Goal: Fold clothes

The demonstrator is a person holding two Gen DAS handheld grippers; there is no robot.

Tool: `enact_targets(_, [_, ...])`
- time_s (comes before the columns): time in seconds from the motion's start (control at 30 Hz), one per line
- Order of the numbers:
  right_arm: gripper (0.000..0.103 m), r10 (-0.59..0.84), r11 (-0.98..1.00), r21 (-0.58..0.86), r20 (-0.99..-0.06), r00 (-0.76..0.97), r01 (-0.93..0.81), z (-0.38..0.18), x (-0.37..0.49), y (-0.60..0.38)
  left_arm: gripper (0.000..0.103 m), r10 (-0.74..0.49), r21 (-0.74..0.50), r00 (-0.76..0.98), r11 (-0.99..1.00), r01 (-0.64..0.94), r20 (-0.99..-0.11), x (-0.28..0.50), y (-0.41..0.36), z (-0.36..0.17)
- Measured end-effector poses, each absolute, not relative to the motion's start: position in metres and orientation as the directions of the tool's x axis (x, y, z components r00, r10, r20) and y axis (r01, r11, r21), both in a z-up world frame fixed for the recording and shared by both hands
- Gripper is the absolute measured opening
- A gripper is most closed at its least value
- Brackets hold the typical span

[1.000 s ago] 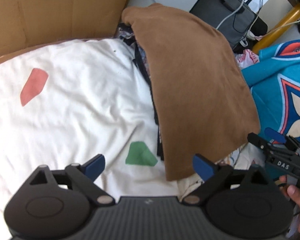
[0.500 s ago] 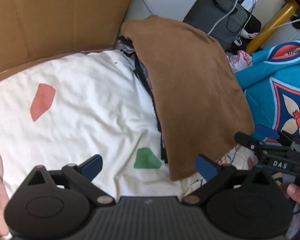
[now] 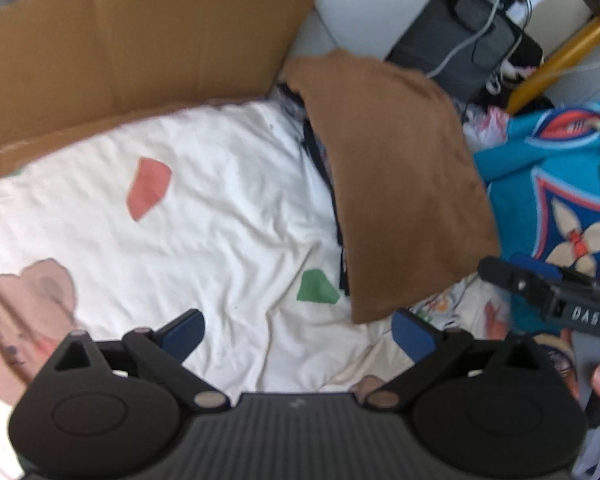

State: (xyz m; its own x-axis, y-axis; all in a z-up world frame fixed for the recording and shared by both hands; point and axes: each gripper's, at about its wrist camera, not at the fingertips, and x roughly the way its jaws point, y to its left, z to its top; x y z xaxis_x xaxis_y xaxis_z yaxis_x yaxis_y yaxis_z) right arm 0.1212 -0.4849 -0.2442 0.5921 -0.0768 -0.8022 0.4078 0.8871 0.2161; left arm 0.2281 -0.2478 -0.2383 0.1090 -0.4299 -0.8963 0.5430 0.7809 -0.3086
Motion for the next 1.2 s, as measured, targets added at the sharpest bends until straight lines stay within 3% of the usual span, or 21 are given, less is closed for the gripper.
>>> enact_targets(0.67, [0.102,-0.006,0.857,0.304,-0.802,0.598,0.416,-0.094,0.101,-0.463,0.102,-0.383,-0.306,0.177,0.885,0.350,-0.907,0.199,-0.165,-0.061])
enact_targets(1.2, [0.102,0.013,0.905,0.260,-0.808,0.589,0.336,0.009,0.034,-0.445,0.102,-0.373,-0.270,0.224,0.883,0.384,-0.900,0.125,-0.119,0.055])
